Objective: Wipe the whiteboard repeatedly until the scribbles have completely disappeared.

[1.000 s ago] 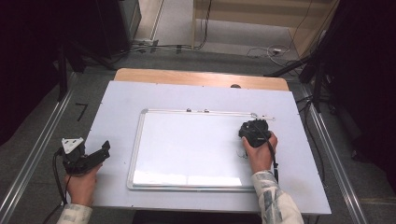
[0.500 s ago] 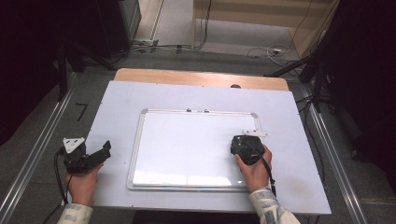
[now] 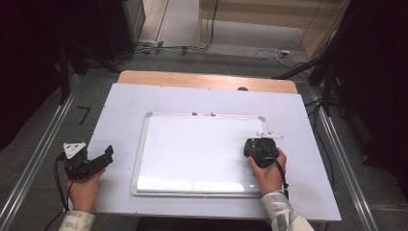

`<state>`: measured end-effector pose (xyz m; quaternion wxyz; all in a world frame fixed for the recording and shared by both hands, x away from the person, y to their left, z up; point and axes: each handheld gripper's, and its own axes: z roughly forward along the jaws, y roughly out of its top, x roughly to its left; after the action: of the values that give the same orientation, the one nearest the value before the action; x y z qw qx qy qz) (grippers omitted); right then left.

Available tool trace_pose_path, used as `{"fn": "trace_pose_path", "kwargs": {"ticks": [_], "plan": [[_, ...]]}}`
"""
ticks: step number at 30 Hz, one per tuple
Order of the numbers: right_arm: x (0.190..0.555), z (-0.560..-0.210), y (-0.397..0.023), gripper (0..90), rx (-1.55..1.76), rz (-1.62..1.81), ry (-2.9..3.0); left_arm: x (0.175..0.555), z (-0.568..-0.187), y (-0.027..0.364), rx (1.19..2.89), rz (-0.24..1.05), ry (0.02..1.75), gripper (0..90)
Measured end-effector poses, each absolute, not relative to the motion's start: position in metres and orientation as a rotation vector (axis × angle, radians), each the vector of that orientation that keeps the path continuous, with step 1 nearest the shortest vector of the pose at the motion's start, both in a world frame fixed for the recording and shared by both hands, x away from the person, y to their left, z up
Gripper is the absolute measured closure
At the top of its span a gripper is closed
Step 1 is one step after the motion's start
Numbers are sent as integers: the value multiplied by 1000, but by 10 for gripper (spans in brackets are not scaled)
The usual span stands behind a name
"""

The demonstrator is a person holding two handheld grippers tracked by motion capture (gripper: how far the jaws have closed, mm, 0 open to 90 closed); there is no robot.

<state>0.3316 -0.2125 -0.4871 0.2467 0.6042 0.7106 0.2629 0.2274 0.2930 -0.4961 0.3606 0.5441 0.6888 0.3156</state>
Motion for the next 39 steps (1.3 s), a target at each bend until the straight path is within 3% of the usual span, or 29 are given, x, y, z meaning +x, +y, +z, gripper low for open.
{"fn": "trace_pose_path", "kwargs": {"ticks": [8,18,29,39], "plan": [[332,-487,-221,394,1666,703,1903,228,-496,292,1407,817,1774,135],[295,-489,-204,394,1564,739,2015,230,-496,290,1412,815,1768,135],[308,-487,-233,393,1669,734,1934,229,-496,291,1410,814,1771,135],[298,-488,-209,394,1599,720,1986,230,-496,289,1417,818,1768,135]]}}
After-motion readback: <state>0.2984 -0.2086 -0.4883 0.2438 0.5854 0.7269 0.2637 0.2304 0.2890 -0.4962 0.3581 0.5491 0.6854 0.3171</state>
